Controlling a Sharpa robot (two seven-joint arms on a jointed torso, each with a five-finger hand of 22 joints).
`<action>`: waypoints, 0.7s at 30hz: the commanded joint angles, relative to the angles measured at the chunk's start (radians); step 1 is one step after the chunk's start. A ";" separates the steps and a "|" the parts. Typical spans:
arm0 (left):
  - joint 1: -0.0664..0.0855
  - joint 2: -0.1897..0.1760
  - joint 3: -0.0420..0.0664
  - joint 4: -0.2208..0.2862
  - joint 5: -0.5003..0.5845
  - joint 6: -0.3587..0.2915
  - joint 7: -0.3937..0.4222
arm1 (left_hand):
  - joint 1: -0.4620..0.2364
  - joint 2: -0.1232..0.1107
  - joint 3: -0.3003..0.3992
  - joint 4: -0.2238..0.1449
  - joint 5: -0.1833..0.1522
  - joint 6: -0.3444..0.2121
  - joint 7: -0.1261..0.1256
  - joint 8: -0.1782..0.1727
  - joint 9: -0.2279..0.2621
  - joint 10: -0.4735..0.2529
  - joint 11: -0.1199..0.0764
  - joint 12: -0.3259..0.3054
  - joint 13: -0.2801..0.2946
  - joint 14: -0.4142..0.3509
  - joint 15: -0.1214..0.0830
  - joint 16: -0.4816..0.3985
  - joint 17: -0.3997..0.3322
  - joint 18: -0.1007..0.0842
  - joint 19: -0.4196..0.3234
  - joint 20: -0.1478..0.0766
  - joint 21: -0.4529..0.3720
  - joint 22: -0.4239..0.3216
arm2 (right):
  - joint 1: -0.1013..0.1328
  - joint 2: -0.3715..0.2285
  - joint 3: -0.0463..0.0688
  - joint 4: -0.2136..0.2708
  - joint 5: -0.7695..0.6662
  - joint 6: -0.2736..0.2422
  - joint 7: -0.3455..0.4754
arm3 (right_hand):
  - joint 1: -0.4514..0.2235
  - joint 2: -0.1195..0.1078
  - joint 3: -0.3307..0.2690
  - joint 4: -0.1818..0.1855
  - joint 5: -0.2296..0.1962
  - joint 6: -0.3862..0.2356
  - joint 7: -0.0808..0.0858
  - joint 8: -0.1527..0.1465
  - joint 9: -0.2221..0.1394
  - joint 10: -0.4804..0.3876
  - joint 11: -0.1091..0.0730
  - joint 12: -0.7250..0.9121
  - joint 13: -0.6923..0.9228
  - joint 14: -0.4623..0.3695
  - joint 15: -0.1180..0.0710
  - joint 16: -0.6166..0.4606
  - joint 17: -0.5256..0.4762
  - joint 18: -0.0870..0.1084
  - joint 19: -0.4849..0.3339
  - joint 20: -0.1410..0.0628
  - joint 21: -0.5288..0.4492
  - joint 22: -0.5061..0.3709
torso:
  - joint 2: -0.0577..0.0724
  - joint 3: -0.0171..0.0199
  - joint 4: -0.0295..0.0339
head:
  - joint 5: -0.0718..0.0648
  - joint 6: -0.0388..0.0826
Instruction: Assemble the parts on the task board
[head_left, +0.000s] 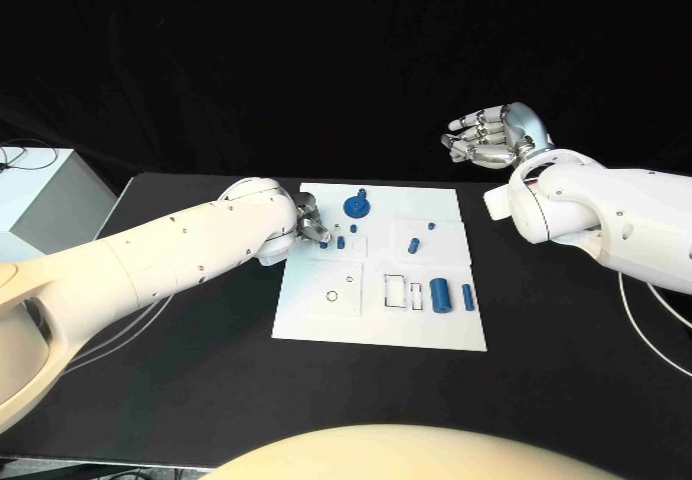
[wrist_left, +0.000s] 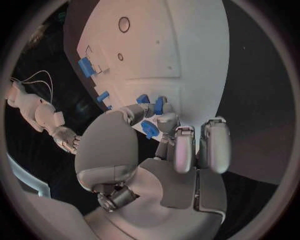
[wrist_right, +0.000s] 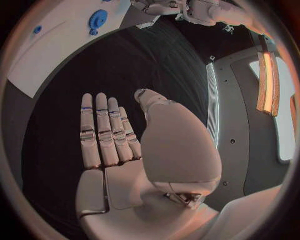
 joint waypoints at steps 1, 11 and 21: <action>-0.011 0.007 -0.007 0.005 -0.005 0.033 0.007 | 0.028 0.015 0.126 -0.116 0.004 0.009 -0.006 0.001 0.002 -0.002 -0.001 -0.006 -0.005 0.103 -0.004 0.003 0.263 -0.018 0.004 0.000 0.006 0.053 | 0.000 0.000 0.000 0.001 -0.004 0.011 0.008 | -0.007 -0.001 0.004 -0.003 0.003 -0.002 0.012 -0.004 -0.001 -0.005 -0.001 -0.005 -0.001 -0.001 0.005 -0.007 -0.001 0.014 -0.007 -0.002 0.001 -0.001 | 0.000 -0.0002 0.0000 | 0.000 0.000; -0.011 0.004 -0.007 0.003 -0.036 0.033 0.001 | 0.037 0.020 0.139 -0.123 0.003 0.012 -0.003 0.002 0.002 -0.004 0.000 -0.011 -0.011 0.103 -0.003 0.003 0.263 -0.020 0.008 0.000 0.009 0.060 | 0.000 0.000 0.000 0.001 -0.004 0.010 0.009 | -0.008 -0.001 0.003 -0.002 0.004 -0.003 0.012 -0.005 -0.001 -0.005 -0.001 -0.006 -0.001 -0.001 0.005 -0.009 -0.002 0.014 -0.008 -0.001 0.001 -0.003 | 0.000 -0.0010 0.0007 | 0.001 0.000; -0.011 0.001 -0.007 0.003 -0.057 0.037 -0.003 | 0.041 0.020 0.142 -0.127 0.003 0.013 -0.003 0.002 0.002 -0.003 0.001 -0.010 -0.010 0.103 -0.003 0.003 0.263 -0.021 0.012 0.001 0.012 0.065 | 0.000 -0.001 0.000 0.001 -0.004 0.010 0.010 | -0.008 -0.001 0.003 -0.002 0.004 -0.003 0.012 -0.005 -0.001 -0.005 -0.001 -0.006 -0.001 -0.001 0.005 -0.009 -0.002 0.014 -0.008 -0.001 0.001 -0.003 | 0.000 -0.0016 0.0009 | 0.001 -0.001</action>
